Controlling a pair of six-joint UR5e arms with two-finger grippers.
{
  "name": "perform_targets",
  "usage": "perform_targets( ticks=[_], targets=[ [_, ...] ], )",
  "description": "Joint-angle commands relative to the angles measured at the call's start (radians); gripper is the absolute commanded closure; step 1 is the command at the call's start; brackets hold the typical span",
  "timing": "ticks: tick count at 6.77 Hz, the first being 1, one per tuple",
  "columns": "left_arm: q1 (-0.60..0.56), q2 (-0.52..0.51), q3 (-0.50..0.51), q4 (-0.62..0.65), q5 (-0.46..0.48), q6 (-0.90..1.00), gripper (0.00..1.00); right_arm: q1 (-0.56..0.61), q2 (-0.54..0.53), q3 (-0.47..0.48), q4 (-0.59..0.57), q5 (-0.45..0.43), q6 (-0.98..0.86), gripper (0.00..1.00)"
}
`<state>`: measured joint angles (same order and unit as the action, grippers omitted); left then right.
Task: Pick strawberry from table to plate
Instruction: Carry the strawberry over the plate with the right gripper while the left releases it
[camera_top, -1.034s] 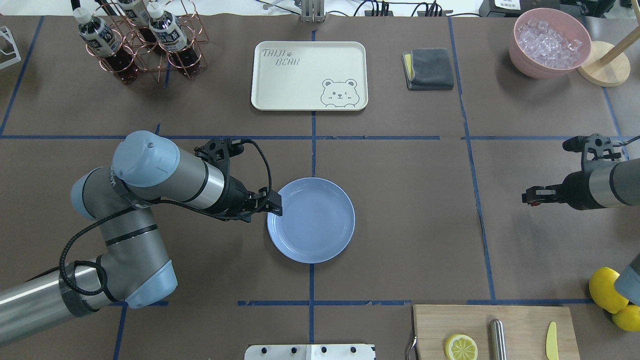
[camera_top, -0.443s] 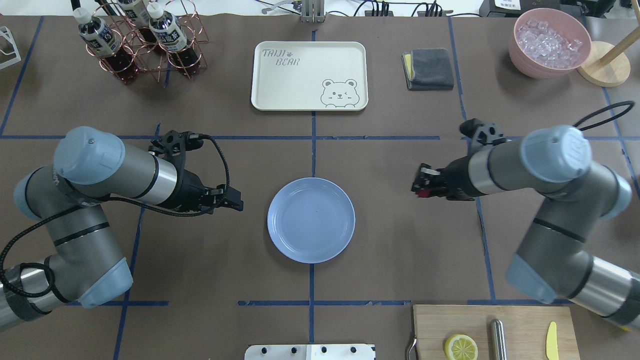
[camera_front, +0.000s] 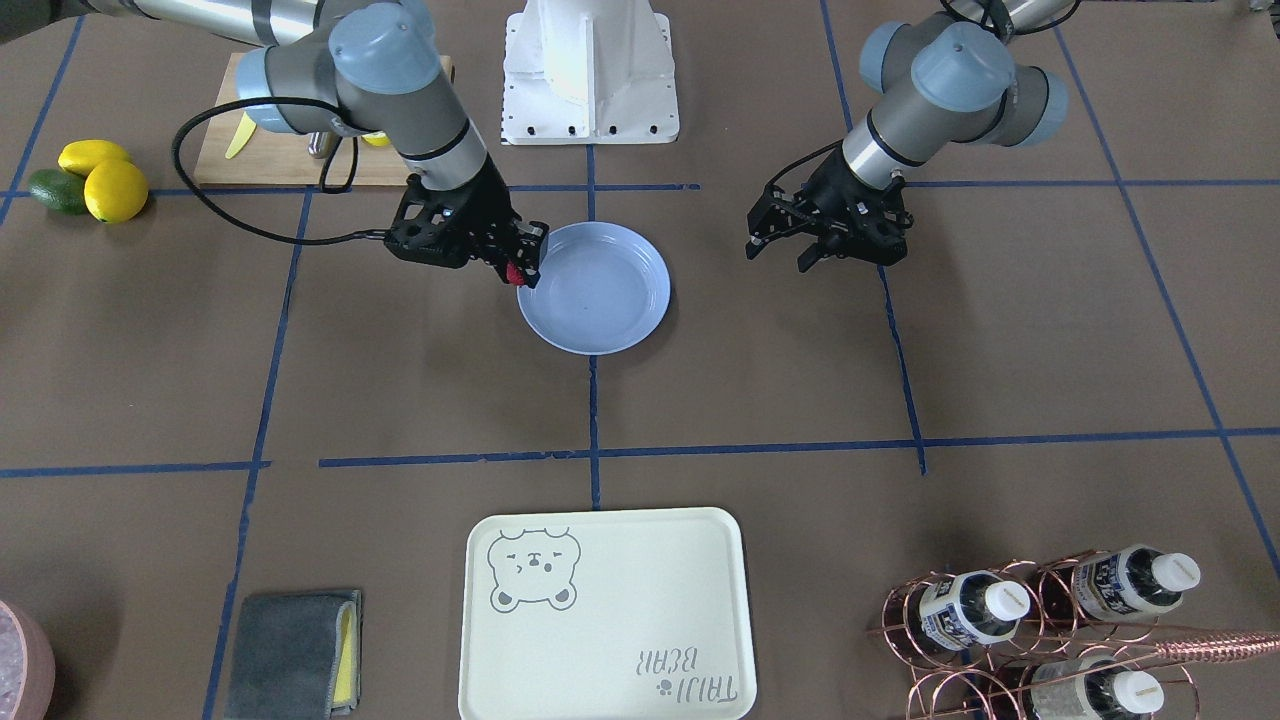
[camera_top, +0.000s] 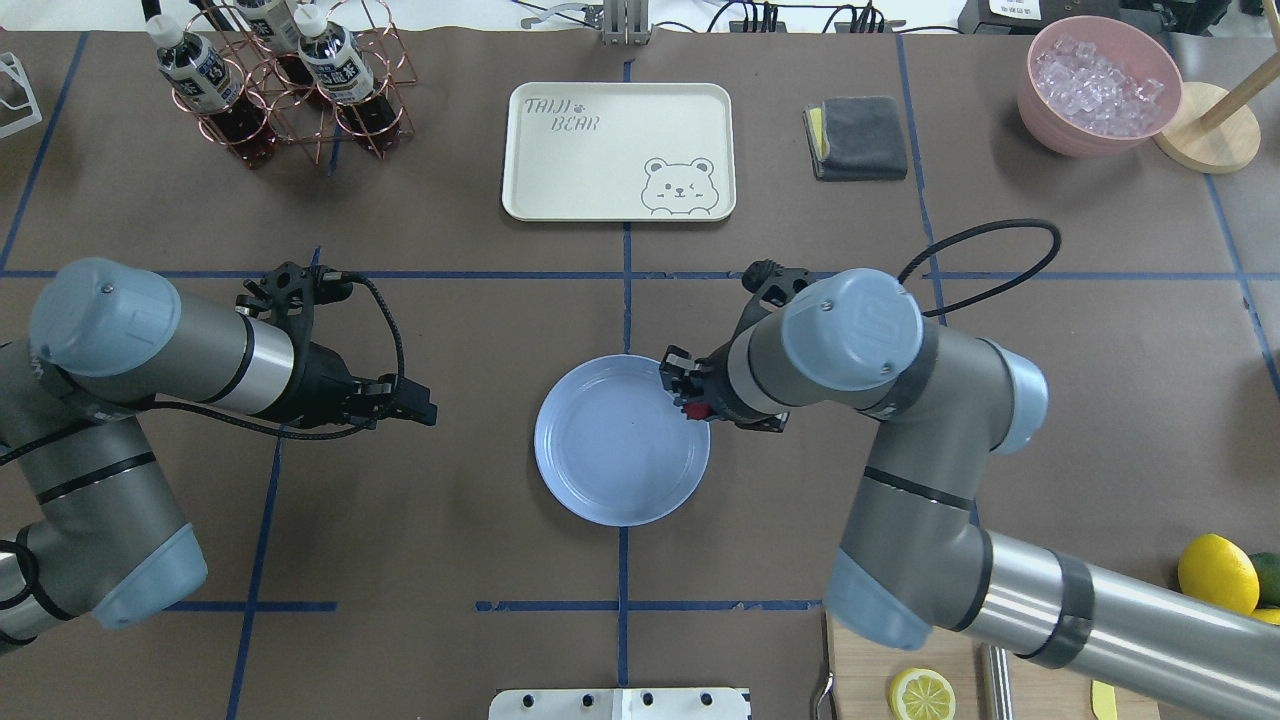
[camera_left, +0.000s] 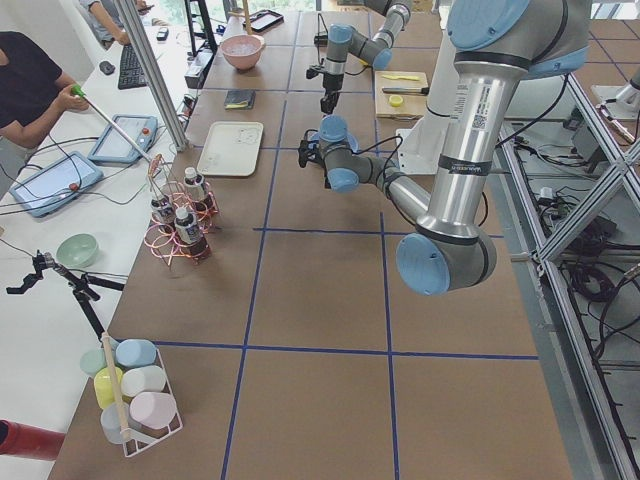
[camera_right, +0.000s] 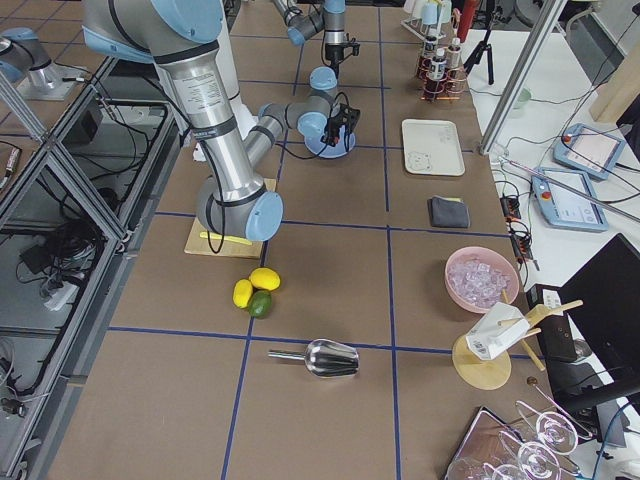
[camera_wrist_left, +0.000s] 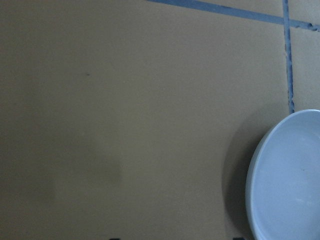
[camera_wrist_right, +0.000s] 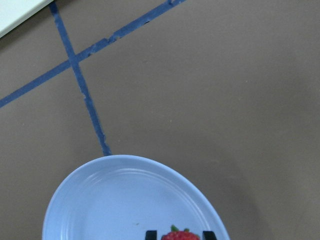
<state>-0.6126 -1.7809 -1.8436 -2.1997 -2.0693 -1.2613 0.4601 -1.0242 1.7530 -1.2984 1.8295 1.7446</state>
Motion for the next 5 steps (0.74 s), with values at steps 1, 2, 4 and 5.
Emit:
perform_targets(
  ticks=[1,2,4,5],
  targets=[
    [-0.004,0.014,-0.009,0.0,0.0,0.003,0.19,-0.05,0.123,-0.113,-0.082,-0.042,0.055,1.0],
    [-0.003,0.012,-0.006,0.0,0.0,0.003,0.19,-0.067,0.144,-0.145,-0.094,-0.048,0.055,1.0],
    [-0.001,0.009,-0.003,0.0,0.0,0.002,0.19,-0.084,0.165,-0.181,-0.122,-0.072,0.046,1.0],
    [0.001,0.006,0.0,0.0,0.0,0.002,0.19,-0.084,0.177,-0.191,-0.133,-0.073,0.044,1.0]
  ],
)
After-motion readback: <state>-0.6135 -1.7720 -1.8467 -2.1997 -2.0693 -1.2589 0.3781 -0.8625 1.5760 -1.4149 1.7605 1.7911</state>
